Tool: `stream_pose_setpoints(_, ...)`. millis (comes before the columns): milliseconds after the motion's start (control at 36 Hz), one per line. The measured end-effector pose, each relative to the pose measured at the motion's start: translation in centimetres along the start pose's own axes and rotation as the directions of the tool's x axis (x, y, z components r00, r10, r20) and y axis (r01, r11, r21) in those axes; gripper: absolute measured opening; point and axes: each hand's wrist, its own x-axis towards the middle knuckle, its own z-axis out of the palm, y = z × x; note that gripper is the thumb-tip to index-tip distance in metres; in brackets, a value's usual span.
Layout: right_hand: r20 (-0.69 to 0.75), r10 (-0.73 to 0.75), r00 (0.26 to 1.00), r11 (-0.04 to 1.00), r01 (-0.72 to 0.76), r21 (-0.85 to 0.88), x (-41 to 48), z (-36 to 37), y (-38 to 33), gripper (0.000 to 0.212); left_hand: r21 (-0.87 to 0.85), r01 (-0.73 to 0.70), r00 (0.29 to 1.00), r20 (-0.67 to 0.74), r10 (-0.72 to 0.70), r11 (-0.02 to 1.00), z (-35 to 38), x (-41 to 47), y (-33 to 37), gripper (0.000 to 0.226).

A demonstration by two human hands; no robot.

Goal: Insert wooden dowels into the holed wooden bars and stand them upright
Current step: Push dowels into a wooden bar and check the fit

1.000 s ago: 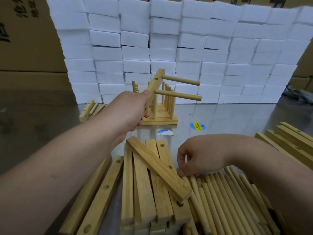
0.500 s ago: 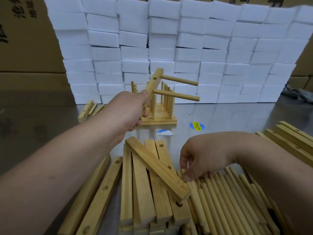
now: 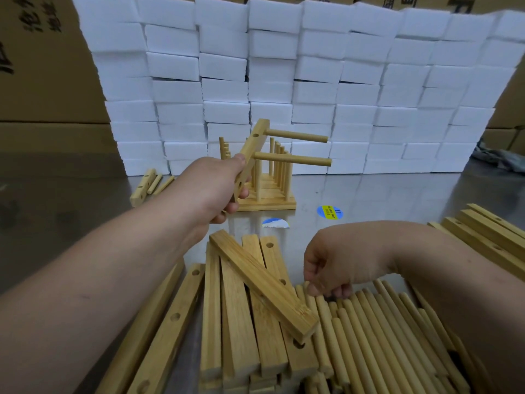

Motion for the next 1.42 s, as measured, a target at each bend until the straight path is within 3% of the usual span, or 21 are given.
stream_pose_setpoints(278,-0.034,-0.011,0.999,1.0,0.011,-0.011,0.3,0.1,0.1,0.022,-0.014,0.009,1.0,-0.011,-0.009,1.0,0.0,0.1,0.0,0.034)
stream_pose_setpoints(389,-0.209,-0.019,0.978,0.995,-0.003,-0.1,-0.3,-0.8,0.1,0.016,-0.032,0.013,1.0,-0.016,-0.014,0.999,0.0,0.2,0.0,0.035)
stream_pose_setpoints(472,-0.468,-0.058,0.882,0.998,0.055,-0.021,-1.5,-2.2,-0.2,0.01,-0.06,0.02,1.0,-0.011,-0.02,0.998,0.0,0.3,-0.1,0.036)
stream_pose_setpoints(556,-0.692,-0.102,0.714,0.971,0.223,0.086,-2.5,-3.0,-0.8,0.015,-0.106,0.043,0.999,-0.003,-0.043,0.993,0.0,0.4,-0.1,0.036)
stream_pose_setpoints(667,-0.845,-0.067,0.53,0.87,0.445,0.211,-2.9,-3.1,-1.7,0.02,-0.163,0.068,0.998,0.008,-0.068,0.984,0.0,0.5,-0.2,0.034)
stream_pose_setpoints(750,-0.883,-0.026,0.469,0.741,0.601,0.298,-2.8,-2.7,-2.4,0.023,-0.194,0.082,0.997,0.01,-0.081,0.978,0.0,0.5,-0.3,0.035)
stream_pose_setpoints(833,-0.89,-0.009,0.456,0.669,0.664,0.333,-2.4,-2.2,-2.7,0.025,-0.221,0.088,0.996,0.001,-0.09,0.971,0.1,0.4,-0.2,0.032)
stream_pose_setpoints(1083,-0.887,-0.014,0.462,0.642,0.684,0.346,-1.9,-1.6,-3.0,0.023,-0.256,0.079,0.997,0.011,-0.079,0.963,0.4,0.3,0.0,0.03)
stream_pose_setpoints(1250,-0.872,-0.03,0.488,0.686,0.644,0.337,-1.6,-1.4,-2.9,0.022,-0.311,0.084,0.996,-0.005,-0.09,0.947,0.3,0.2,0.1,0.026)
stream_pose_setpoints(1333,-0.852,-0.049,0.52,0.755,0.578,0.309,-1.6,-1.5,-2.7,0.025,-0.324,0.086,0.996,0.006,-0.088,0.942,0.3,0.2,0.2,0.027)
stream_pose_setpoints(1417,-0.862,-0.103,0.497,0.835,0.513,0.196,-1.5,-1.3,-2.5,0.03,-0.327,0.072,0.997,0.021,-0.069,0.942,0.5,0.0,0.2,0.028)
